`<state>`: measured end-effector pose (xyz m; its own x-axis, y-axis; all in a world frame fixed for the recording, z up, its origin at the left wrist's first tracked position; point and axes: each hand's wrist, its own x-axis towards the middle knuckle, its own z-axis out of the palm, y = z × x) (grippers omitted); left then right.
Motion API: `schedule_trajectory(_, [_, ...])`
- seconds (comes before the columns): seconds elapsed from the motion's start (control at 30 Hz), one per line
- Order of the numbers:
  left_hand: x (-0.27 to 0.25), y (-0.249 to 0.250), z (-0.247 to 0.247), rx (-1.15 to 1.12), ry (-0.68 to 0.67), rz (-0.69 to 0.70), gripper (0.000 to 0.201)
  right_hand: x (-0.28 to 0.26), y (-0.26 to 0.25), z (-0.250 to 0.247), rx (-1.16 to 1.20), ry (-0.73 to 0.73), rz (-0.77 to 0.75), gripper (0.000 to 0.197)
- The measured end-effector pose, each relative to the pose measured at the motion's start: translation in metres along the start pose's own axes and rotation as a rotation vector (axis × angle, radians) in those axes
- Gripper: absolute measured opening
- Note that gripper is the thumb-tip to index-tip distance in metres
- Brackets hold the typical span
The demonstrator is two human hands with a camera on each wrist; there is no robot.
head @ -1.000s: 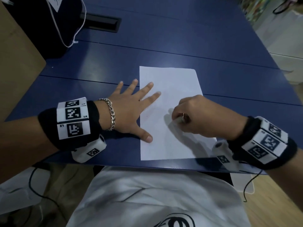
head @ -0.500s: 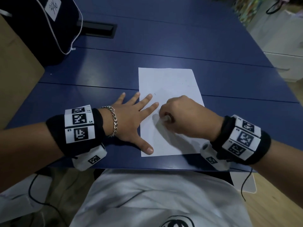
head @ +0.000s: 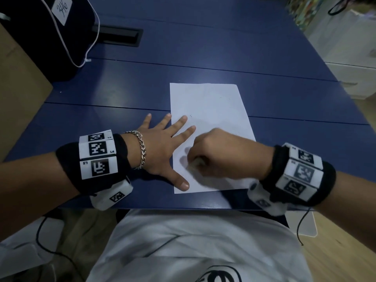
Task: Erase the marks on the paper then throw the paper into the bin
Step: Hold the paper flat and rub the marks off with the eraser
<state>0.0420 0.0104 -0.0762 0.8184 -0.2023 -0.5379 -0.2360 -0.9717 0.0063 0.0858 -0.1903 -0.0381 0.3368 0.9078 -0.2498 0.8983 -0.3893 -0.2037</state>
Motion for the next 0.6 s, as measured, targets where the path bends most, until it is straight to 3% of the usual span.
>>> schedule_trajectory(0.17, [0.000, -0.003, -0.003, 0.011, 0.031, -0.011, 0.149, 0.009, 0.036, -0.013, 0.073, 0.135, 0.177, 0.016])
schedule_trajectory(0.33, [-0.001, -0.004, -0.008, -0.044, 0.002, 0.033, 0.138, 0.010, 0.039, -0.012, 0.109, 0.157, 0.183, 0.018])
schedule_trajectory(0.6, [-0.002, -0.002, -0.007, -0.063, -0.065, 0.002, 0.151, 0.012, 0.023, -0.005, 0.064, 0.169, 0.142, 0.011])
